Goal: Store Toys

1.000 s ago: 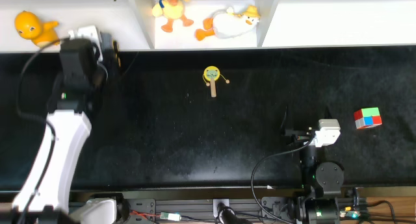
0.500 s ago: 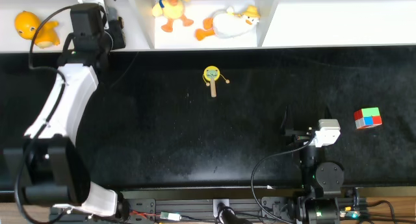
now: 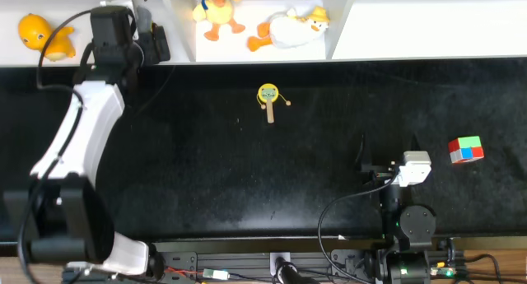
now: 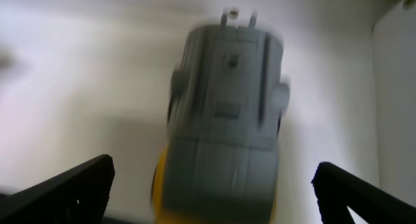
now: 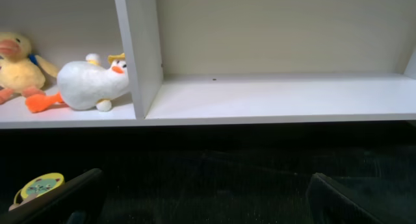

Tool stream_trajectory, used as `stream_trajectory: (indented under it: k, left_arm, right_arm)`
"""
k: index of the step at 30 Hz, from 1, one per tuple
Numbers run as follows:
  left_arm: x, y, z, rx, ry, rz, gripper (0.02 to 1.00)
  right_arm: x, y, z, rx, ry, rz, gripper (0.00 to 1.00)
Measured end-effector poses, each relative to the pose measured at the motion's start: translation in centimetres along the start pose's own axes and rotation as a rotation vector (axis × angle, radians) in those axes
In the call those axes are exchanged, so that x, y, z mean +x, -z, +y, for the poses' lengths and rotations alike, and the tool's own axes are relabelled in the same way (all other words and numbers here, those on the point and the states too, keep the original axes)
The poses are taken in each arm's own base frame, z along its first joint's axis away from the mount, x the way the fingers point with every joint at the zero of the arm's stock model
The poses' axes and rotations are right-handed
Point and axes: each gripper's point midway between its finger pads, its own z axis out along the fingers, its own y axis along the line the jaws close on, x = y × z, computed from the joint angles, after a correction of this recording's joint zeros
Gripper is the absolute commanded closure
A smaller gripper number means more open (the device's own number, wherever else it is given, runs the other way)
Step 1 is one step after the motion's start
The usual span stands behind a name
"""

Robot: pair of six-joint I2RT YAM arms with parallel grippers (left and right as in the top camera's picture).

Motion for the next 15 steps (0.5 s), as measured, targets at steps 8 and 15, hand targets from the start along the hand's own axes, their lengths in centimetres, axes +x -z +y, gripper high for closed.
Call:
stream_trajectory:
  k: [8, 15]
  left_arm:
    - [8.1, 10.1, 4.3, -0.052, 0.033, 0.012, 0.02]
    - [2.8, 21.0, 2.0, 0.147, 0.021, -0.633, 0.02]
  right_arm:
    - [0.0, 0.0, 0.0, 0.0, 0.0, 0.0, 0.007]
    - [0.0, 0.0, 0.0, 0.0, 0.0, 0.0, 0.005]
